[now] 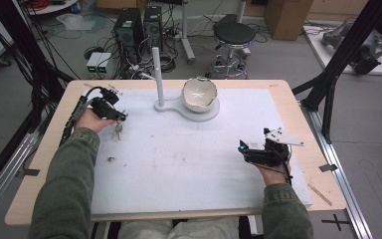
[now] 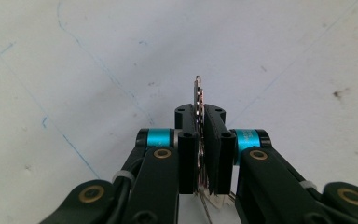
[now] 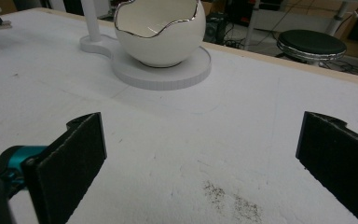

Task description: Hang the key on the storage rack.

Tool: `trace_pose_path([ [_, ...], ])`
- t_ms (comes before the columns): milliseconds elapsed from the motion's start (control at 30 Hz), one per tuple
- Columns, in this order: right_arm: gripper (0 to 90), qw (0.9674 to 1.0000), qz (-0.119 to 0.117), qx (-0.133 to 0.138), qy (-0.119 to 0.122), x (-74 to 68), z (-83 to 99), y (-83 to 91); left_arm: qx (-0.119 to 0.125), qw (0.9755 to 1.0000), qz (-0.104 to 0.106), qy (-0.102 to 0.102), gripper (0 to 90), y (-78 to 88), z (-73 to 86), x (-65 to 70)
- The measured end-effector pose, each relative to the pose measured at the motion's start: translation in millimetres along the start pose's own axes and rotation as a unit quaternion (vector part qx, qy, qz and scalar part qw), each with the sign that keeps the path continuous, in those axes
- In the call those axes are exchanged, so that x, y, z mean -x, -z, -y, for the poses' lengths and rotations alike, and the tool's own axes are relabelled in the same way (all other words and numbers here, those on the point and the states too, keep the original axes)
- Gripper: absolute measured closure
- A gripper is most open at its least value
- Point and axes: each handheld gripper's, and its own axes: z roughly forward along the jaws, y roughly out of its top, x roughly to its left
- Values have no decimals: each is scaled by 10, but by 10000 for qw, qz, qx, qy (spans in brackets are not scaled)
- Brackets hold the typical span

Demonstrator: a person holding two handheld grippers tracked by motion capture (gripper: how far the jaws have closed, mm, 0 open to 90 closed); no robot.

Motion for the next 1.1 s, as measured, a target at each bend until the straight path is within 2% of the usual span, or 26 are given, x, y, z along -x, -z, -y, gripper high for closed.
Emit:
trace_pose_path([
  [33, 5, 10000, 3, 0, 14, 0, 0, 0, 141, 9999, 2, 24, 840, 92, -2, 2],
  [67, 5, 10000, 3, 0, 14, 0, 0, 0, 141, 9999, 2, 24, 841, 92, -2, 2],
  [133, 5, 10000, 27, 14, 17, -1, 0, -7, 311, 9995, 0, 49, 841, 211, 2, 0],
  [200, 5, 10000, 29, 12, 28, 3, 0, -8, 357, 9993, 35, 87, 841, 247, 5, -1],
  [233, 5, 10000, 19, -1, -5, 6, 2, -7, 395, 9992, 19, 92, 841, 317, 8, -9],
  [400, 5, 10000, 6, 35, -24, 5, -2, 4, 564, 9983, -33, 103, 841, 448, -4, 0],
  [433, 5, 10000, 18, 36, -1, 9, -1, 3, 697, 9975, -49, 103, 841, 530, -25, 12],
  [467, 5, 10000, 18, 36, -1, 9, -1, 3, 697, 9975, -49, 103, 841, 530, -25, 12],
  [500, 5, 10000, 9, 38, -32, 6, -2, 7, 859, 9962, -89, 90, 840, 614, -55, 32],
  [533, 5, 10000, 9, 38, -32, 6, -2, 7, 859, 9962, -89, 90, 840, 614, -55, 32],
  [567, 5, 10000, 15, 48, -23, 8, -1, 10, 1027, 9947, -52, 70, 841, 691, -82, 50],
  [667, 5, 10000, 27, 46, -37, 9, -1, 14, 1122, 9937, -67, 17, 841, 748, -114, 80],
  [700, 5, 10000, 24, 54, -32, 11, -1, 11, 1217, 9926, -36, -5, 841, 785, -136, 104],
  [933, 5, 10000, 41, 44, -37, 5, 1, 10, 1343, 9909, -19, -97, 840, 840, -186, 148],
  [967, 5, 10000, 32, 42, -36, 7, 2, 10, 1420, 9898, -5, -95, 840, 858, -198, 161],
  [1067, 5, 10000, 25, 25, -64, 2, 2, 10, 1489, 9888, -16, -112, 840, 881, -215, 171],
  [1100, 5, 10000, 28, 26, -60, 1, 1, 10, 1570, 9875, -17, -110, 840, 907, -236, 185],
])
